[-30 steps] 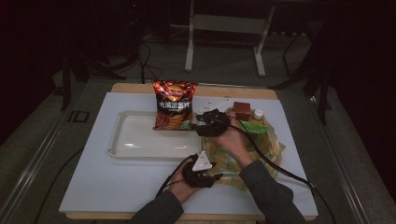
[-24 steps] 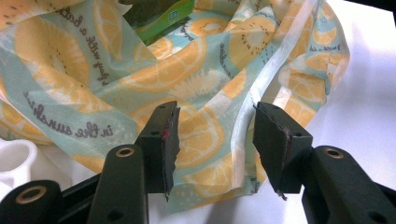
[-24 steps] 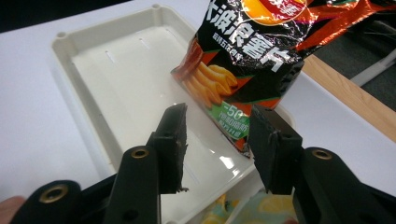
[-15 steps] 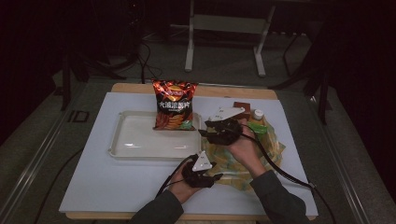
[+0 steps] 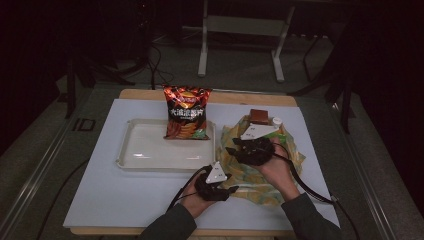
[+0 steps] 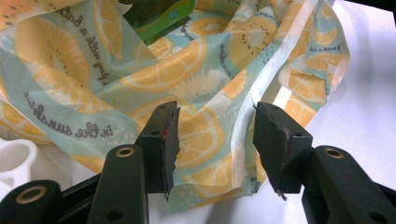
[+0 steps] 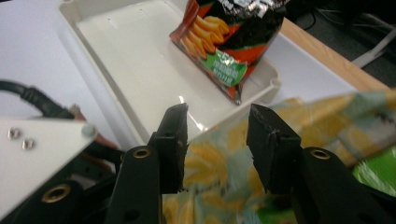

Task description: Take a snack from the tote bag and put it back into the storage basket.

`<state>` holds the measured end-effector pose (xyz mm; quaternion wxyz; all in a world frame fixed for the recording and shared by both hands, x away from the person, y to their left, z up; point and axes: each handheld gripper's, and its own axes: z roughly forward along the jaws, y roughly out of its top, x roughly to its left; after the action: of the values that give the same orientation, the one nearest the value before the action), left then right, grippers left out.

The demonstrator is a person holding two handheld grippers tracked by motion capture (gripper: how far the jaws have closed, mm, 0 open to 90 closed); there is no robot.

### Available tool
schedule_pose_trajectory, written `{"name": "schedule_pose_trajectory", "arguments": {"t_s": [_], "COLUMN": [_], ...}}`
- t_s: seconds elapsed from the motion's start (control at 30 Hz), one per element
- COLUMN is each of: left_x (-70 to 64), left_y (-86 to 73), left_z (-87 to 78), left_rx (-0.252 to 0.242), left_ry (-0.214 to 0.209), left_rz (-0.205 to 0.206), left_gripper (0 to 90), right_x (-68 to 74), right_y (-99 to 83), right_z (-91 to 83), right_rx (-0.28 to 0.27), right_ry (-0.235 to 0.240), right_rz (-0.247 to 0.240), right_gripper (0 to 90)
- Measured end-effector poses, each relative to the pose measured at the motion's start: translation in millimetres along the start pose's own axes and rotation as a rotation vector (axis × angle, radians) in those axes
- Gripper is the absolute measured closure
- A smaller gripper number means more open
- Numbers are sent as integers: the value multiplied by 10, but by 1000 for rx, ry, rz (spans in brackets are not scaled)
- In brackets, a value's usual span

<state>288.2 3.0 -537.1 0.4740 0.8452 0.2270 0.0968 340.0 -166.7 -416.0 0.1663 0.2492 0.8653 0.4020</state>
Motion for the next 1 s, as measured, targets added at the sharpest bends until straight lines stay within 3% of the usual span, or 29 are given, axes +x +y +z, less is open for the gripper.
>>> {"name": "schedule_pose_trajectory", "arguments": {"t_s": [0.37, 0.6, 1.0], "left_x": [4, 7, 21], "left_y": [-1, 0, 2], "left_z": [1, 7, 5], "left_rx": [-2, 0, 7], "left_ry": [-2, 4, 5], "left_rz": [-8, -12, -18], "left_gripper": [502, 501, 496], "right_x": [-90, -120, -74], "right_y": [-332, -503, -768], "right_z": [-132, -164, -163], "right_rx": [5, 23, 42], "right_ry": [10, 20, 41], "right_rz": [67, 85, 117], "right_gripper": [588, 585, 568]}}
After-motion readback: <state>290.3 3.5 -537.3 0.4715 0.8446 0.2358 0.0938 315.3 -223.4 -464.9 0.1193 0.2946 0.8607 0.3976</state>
